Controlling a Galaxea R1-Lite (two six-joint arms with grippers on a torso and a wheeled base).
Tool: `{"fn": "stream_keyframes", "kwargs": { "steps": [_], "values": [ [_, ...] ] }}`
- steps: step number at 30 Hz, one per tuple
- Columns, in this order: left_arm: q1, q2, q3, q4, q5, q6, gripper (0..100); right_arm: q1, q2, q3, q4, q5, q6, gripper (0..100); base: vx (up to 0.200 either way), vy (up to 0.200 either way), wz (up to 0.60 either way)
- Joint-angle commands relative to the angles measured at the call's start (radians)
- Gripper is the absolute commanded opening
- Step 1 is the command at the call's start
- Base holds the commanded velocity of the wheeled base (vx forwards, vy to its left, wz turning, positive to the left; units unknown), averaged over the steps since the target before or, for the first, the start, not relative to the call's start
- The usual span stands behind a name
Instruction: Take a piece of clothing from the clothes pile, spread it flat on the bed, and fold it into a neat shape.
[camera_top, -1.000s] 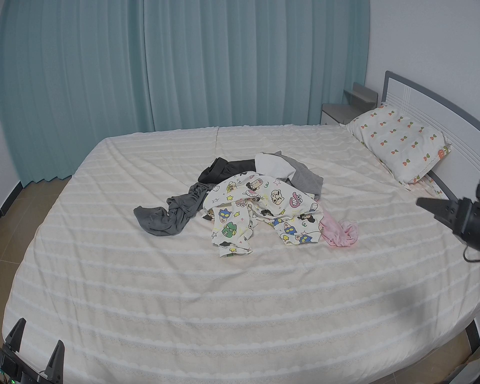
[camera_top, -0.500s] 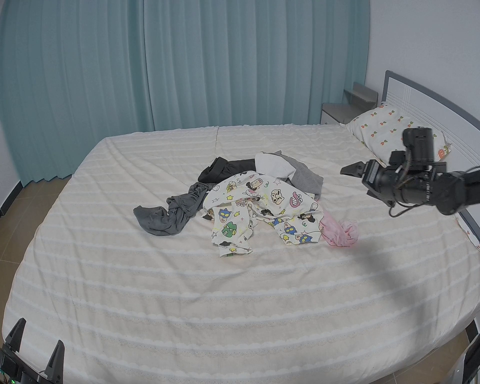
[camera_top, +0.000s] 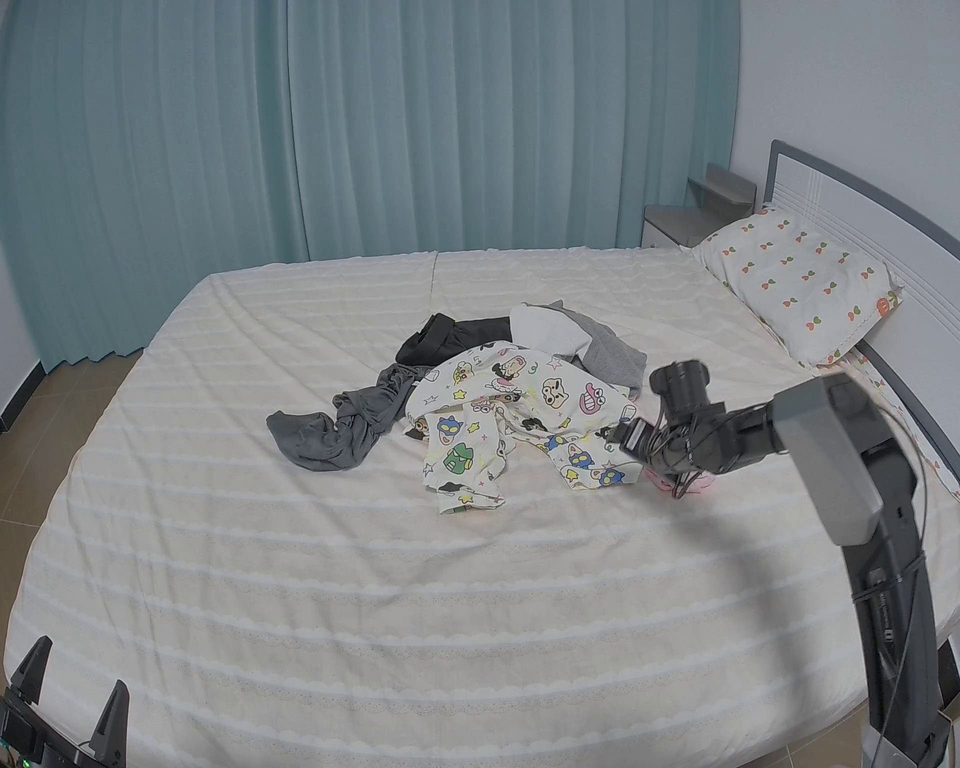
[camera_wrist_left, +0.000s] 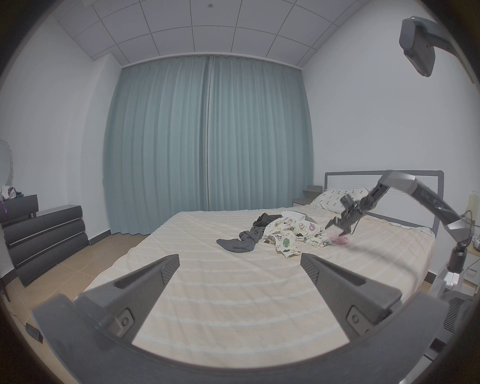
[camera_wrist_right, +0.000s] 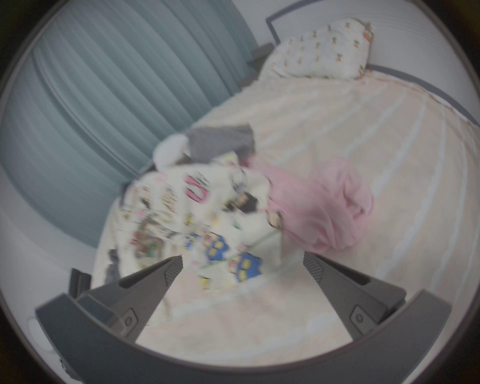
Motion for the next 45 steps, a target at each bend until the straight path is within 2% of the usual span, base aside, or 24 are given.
{"fn": "stream_keyframes", "kwargs": {
  "steps": [1, 3, 7, 13, 16, 21, 28, 42, 43, 45],
  "values": [
    [0.000, -0.013, 0.018, 0.000, 0.000, 0.000, 100, 0.023, 0.210, -0.112, 0.040, -0.055, 0.025, 100, 0.000, 0.000, 0.00],
    [0.001, -0.013, 0.018, 0.000, 0.000, 0.000, 100, 0.024, 0.219, -0.112, 0.040, -0.055, 0.031, 100, 0.000, 0.000, 0.00],
    [0.001, -0.013, 0.018, 0.000, 0.000, 0.000, 100, 0.032, 0.227, -0.112, 0.040, -0.105, 0.097, 100, 0.000, 0.000, 0.00],
    [0.000, -0.013, 0.018, 0.000, 0.000, 0.000, 100, 0.041, 0.187, -0.112, 0.036, -0.116, 0.100, 100, 0.000, 0.000, 0.00],
    [0.001, -0.013, 0.018, 0.000, -0.001, 0.000, 100, 0.040, 0.155, -0.112, -0.030, -0.130, 0.098, 100, 0.000, 0.000, 0.00],
    [0.001, -0.013, 0.018, 0.000, 0.000, 0.000, 100, 0.029, 0.115, -0.112, -0.159, -0.131, 0.087, 100, 0.000, 0.000, 0.00],
    [0.001, -0.013, 0.018, 0.000, 0.000, 0.000, 100, 0.012, 0.074, -0.112, -0.223, -0.127, 0.087, 100, 0.000, 0.000, 0.00],
    [0.001, -0.013, 0.018, 0.000, 0.000, 0.000, 100, 0.009, 0.178, -0.112, -0.217, -0.091, 0.086, 100, 0.000, 0.000, 0.00],
    [0.001, -0.015, 0.018, 0.000, 0.000, 0.000, 100, 0.009, 0.181, -0.112, -0.216, -0.091, 0.084, 0, 0.000, 0.000, 0.00],
    [0.000, -0.015, 0.018, 0.000, 0.000, 0.000, 100, 0.009, 0.198, -0.112, -0.213, -0.091, 0.075, 0, 0.000, 0.000, 0.00]
  ]
}}
